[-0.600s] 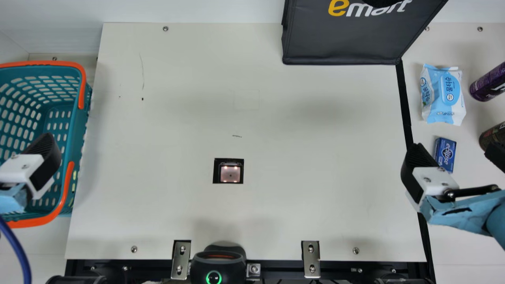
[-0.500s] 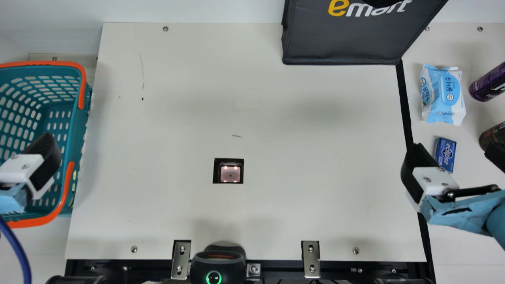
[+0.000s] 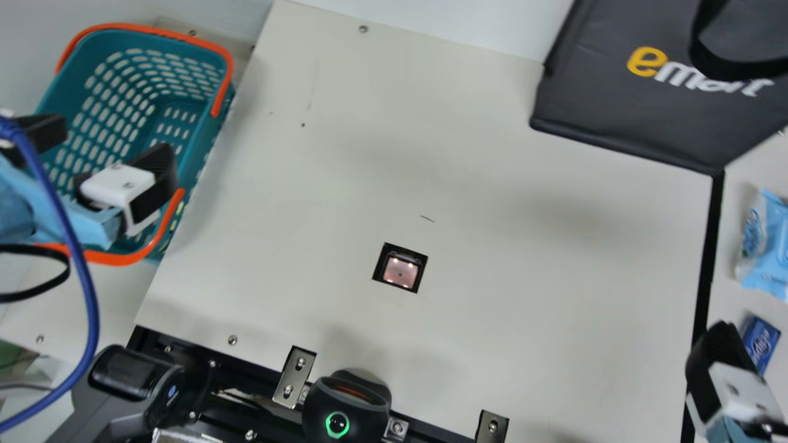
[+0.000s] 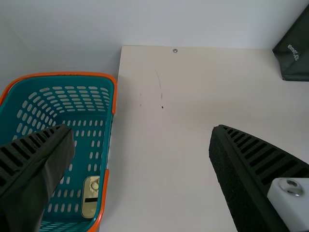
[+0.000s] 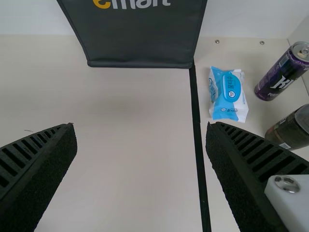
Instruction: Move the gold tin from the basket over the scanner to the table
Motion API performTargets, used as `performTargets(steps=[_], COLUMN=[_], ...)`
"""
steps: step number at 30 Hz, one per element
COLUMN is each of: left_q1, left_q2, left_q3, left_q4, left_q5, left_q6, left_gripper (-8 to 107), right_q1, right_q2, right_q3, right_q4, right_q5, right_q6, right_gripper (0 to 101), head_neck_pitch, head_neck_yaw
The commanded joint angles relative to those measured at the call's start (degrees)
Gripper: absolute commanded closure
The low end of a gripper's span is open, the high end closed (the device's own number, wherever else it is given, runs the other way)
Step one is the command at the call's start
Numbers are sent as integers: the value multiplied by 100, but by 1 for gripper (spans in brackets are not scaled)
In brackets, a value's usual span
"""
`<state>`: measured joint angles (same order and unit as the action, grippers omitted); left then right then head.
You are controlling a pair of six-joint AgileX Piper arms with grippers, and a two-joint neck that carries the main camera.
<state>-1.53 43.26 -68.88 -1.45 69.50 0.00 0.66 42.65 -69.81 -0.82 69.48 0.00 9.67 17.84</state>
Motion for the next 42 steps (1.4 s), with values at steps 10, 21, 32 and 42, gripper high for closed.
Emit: performTargets(steps=[10, 21, 32, 42], left_q1=[31, 927, 2840, 3878], left_q2=[37, 672, 1589, 2351], left_q3=[-6, -177, -535, -680], left_q4=[14, -223, -1127, -1381], left_q5=[-10, -75, -69, -143], left_q6=[-44, -417, 168, 740], left_gripper=[9, 9, 9, 9], right_q1=[0, 0, 0, 0], right_q2=[0, 0, 0, 0], right_q3=[0, 0, 0, 0], right_q4=[0, 0, 0, 0], right_q5=[1, 1, 1, 1], right_q6=[0, 0, 0, 0], right_gripper=[6, 6, 6, 6], head_neck_pitch=[-175, -175, -175, -175], head_neck_yaw=[58, 58, 58, 58])
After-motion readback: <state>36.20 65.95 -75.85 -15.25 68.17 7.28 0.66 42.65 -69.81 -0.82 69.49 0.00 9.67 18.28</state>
